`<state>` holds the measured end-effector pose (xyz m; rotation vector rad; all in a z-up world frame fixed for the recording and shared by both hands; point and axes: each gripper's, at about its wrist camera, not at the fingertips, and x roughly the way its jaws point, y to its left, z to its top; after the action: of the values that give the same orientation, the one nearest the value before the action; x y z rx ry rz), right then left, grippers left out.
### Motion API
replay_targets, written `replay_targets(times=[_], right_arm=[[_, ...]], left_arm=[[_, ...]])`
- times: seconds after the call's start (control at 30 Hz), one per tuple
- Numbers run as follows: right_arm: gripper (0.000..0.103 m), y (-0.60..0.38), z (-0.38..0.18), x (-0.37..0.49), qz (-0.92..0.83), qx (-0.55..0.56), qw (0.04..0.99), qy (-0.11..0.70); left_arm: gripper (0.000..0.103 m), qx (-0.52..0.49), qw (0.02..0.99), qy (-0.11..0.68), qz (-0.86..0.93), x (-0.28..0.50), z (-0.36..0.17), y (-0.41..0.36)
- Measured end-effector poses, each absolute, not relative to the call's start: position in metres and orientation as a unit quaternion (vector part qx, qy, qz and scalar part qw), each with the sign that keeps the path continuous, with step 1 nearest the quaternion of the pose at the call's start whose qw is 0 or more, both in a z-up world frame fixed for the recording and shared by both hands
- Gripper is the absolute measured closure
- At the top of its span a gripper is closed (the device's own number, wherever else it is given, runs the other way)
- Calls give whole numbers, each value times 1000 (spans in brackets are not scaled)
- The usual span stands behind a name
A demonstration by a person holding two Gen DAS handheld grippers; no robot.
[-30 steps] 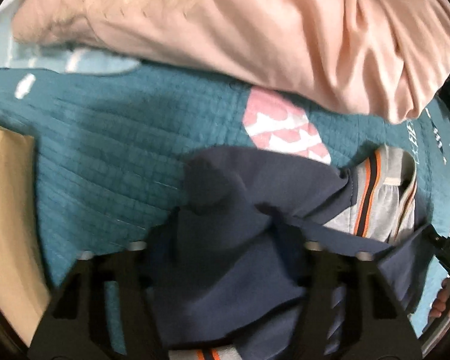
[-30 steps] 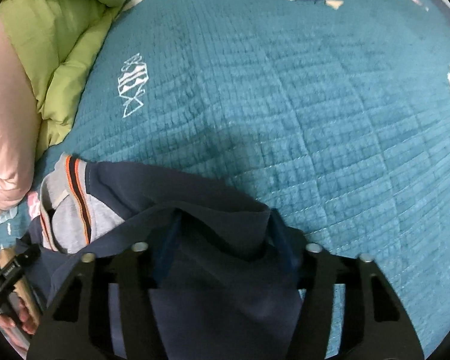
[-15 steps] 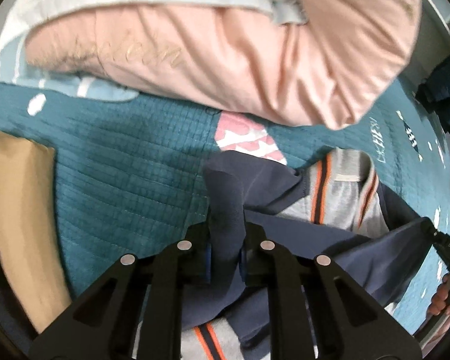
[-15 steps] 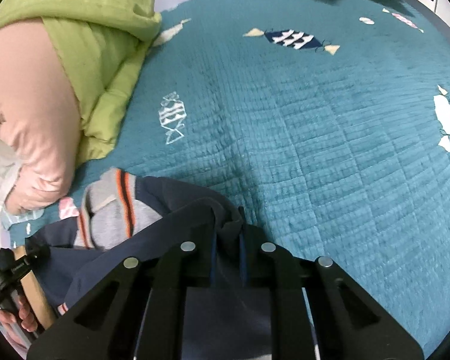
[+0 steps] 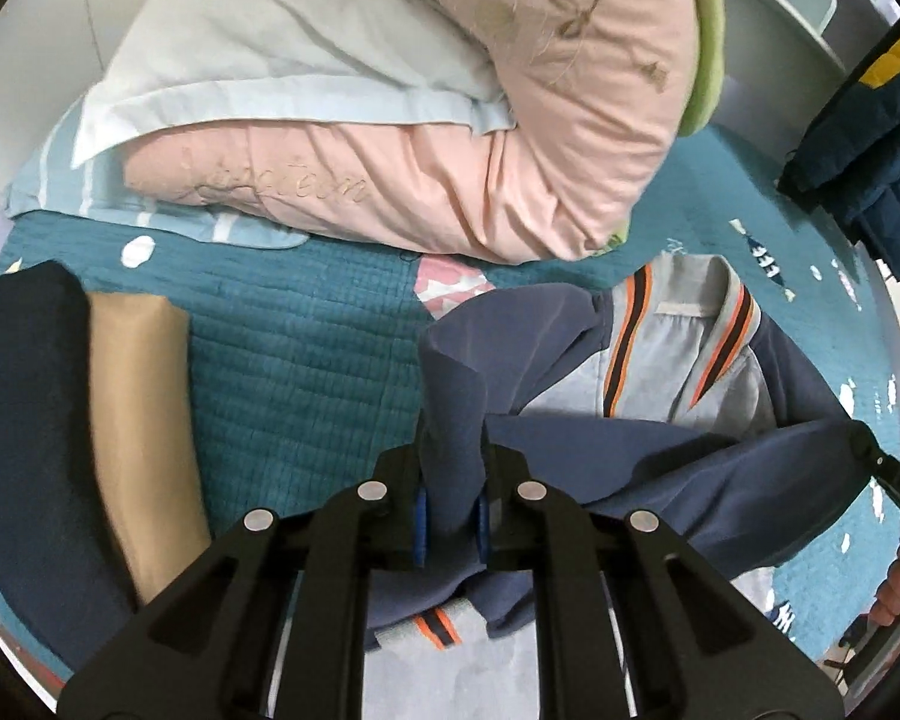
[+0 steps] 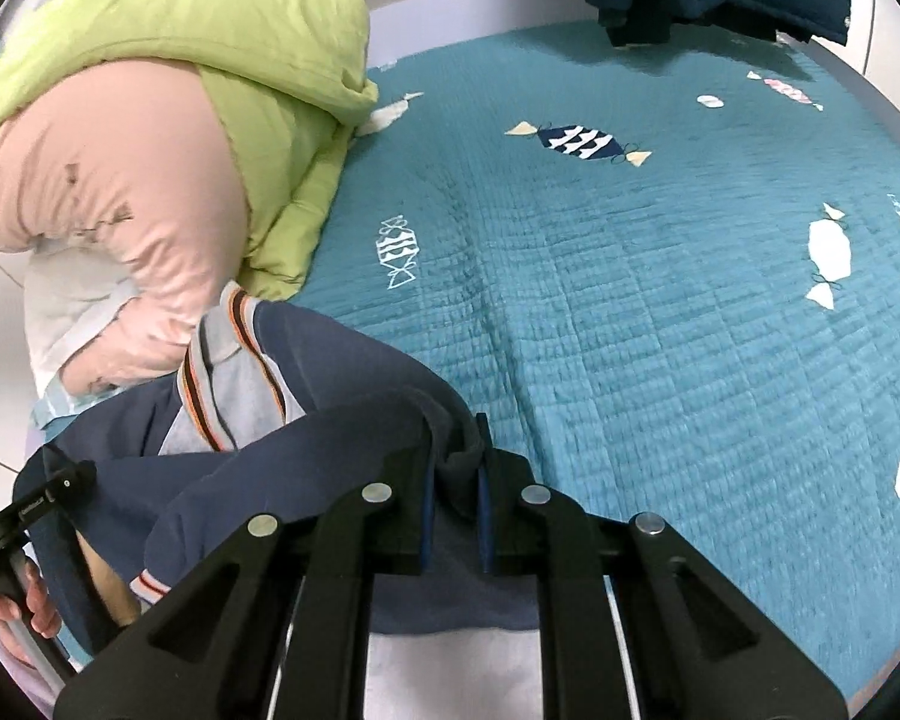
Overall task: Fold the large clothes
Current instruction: 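Grasp the jacket side edge with both tools near the folded sleeves, then lift the jacket edge with both tools and fold it over the jacket body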
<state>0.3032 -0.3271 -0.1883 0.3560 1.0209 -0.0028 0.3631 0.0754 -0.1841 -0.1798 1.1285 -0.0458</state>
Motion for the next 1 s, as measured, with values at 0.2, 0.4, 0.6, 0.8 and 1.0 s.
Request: replay_targets(times=[0.2,0.4,0.6,0.8,1.0], right_arm=[[93,-325,-168,260,2,156,868,472],[93,-322,-155,208,5,136,880,456],[93,-318,-154,153,10,122,885,449],[93,-310,-170,91,13,113,884,454],[93,-309,-214,38,-6,107,865,491]], left_arm=[[92,-63,858,509,-29,321,-160,69],[92,-41,869,491,-38,272,-142,68],[92,-36,874,482,-54,224,-141,78],[92,-29,868,490,-73,161,-160,92],[92,-25,845,528,-80,101,-207,104]])
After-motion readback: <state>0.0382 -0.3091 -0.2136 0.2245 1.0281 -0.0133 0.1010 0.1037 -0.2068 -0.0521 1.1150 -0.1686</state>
